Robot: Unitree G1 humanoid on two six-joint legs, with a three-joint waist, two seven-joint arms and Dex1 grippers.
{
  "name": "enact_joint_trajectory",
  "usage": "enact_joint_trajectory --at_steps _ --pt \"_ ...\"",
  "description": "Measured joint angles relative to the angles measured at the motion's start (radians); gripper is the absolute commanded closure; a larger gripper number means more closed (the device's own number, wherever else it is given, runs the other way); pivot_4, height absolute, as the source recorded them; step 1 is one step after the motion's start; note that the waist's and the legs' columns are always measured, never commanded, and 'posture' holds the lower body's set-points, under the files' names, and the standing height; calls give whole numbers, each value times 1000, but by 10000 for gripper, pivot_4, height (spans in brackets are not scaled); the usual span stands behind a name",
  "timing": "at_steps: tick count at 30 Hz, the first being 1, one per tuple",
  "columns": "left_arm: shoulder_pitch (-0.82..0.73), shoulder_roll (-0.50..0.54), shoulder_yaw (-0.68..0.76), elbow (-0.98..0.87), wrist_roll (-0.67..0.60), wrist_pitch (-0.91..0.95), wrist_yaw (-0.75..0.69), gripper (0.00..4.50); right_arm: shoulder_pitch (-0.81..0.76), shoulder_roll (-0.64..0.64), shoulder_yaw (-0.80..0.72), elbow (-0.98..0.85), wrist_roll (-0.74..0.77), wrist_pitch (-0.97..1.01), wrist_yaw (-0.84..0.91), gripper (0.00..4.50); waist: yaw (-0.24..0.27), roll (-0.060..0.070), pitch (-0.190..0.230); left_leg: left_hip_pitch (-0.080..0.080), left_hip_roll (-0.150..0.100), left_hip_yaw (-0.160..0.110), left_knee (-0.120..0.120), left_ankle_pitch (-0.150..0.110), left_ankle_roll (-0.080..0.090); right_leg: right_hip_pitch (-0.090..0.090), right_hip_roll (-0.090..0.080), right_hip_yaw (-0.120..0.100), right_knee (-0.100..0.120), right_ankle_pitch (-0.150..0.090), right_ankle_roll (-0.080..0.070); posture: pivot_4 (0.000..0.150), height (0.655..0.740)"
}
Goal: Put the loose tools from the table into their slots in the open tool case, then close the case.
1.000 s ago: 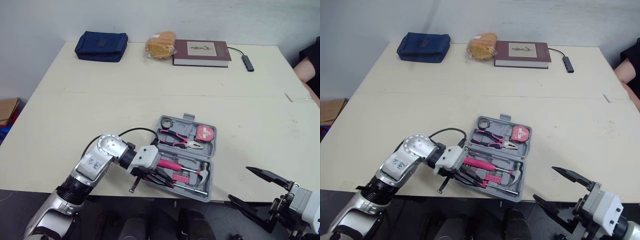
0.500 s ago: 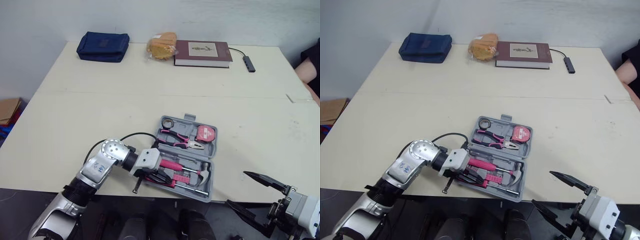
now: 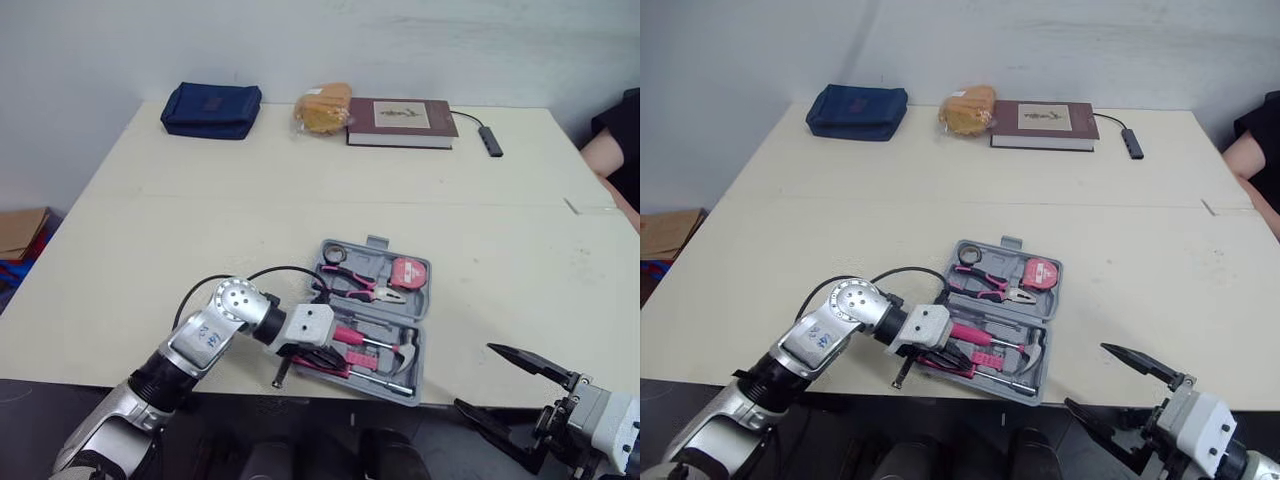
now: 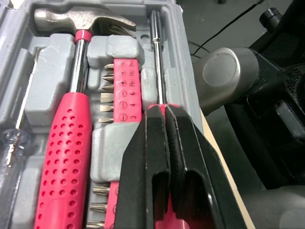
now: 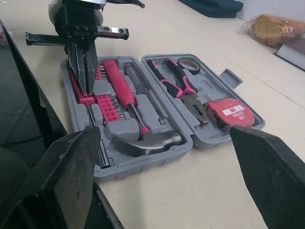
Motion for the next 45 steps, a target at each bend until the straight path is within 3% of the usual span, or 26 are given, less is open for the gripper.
enact_joint_trajectory --at_steps 3,8,11,16,19,25,30,45 --pt "6 -32 32 39 -18 -35 2 44508 -9 8 2 -1 -15 19 -42 0 0 0 0 -1 0 0 0 0 0 -1 -1 0 0 0 0 1500 7400" --pt "27 -60 177 111 -201 -60 -86 44508 -66 -5 -10 -5 -50 212 -214 0 -5 -2 4 -10 1 0 0 1 -3 -12 -1 -1 3 -1 -3 1500 7400" --pt "-6 -12 277 144 -262 -34 -112 45000 -121 -37 -4 -2 -57 230 -212 7366 -6 -2 5 -11 1 0 0 3 -5 -14 1 -3 6 -2 -4 1500 7400" --pt "-50 8 376 314 -243 -103 -63 45000 -245 -98 88 83 -120 272 -208 32382 -1 -5 7 -11 -1 1 1 4 -3 -15 2 -2 8 -2 -3 1500 7400" --pt "-85 20 376 443 -157 -158 -12 45000 -358 -130 179 171 -171 287 -202 44832 -4 -10 10 -14 -3 2 1 5 -2 -17 4 -2 9 -1 -2 1500 7400" --pt "-88 15 367 554 -70 -204 38 45000 -497 -163 304 335 -269 292 -191 44832 -4 -13 12 -22 -3 2 3 6 0 -22 5 -7 12 0 0 1500 7400" --pt "-88 -37 343 553 -51 -216 53 45000 -594 -163 380 359 -284 315 -181 44832 -2 -14 13 -22 -4 0 4 7 1 -20 4 -10 10 1 2 1500 7400" --pt "-81 -87 337 536 -20 -213 107 45000 -738 -144 432 428 -292 372 -164 44832 -6 -14 13 -22 -4 1 5 7 0 -20 4 -10 11 1 2 1500 7400"
